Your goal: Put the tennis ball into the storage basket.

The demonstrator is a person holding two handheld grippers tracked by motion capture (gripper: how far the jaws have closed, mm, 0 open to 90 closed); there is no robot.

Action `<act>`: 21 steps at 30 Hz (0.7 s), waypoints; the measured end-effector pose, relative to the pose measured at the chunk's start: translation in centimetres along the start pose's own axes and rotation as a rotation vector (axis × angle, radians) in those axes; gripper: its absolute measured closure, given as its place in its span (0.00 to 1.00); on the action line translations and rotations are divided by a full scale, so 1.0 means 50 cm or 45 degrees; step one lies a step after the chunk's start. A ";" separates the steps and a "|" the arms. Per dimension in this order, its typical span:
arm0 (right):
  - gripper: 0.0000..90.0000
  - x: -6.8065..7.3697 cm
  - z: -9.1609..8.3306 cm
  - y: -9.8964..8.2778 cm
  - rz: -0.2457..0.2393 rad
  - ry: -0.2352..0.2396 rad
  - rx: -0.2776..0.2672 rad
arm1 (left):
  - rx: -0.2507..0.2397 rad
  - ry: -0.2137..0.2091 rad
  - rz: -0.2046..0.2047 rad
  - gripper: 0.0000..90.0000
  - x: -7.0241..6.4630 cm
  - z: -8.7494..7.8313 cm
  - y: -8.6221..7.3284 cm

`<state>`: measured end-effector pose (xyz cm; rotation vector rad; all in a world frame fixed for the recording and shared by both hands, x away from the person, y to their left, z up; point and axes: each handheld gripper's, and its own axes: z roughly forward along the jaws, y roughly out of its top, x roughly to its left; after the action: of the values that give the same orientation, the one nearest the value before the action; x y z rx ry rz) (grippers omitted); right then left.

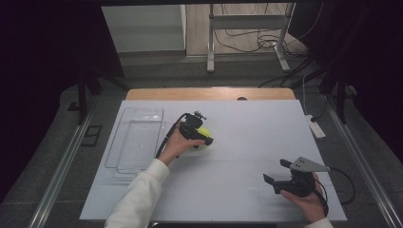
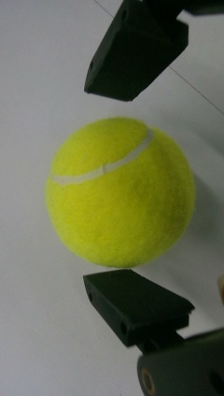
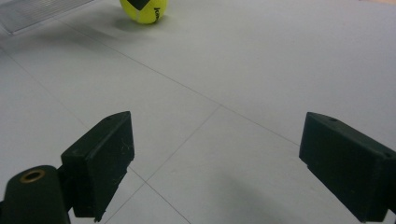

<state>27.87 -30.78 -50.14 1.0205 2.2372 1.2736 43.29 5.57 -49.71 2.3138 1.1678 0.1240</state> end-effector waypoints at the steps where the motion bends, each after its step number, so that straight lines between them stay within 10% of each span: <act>1: 0.12 0.000 0.000 0.000 0.000 0.000 0.000 | 0.000 0.000 0.000 0.15 0.000 0.000 0.000; 21: 0.12 0.000 -0.001 0.000 0.000 -0.002 0.000 | -0.023 0.042 0.026 0.30 0.000 -0.005 -0.002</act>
<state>27.85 -30.80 -50.12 1.0209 2.2360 1.2725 43.13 5.74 -49.55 2.3167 1.1545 0.1806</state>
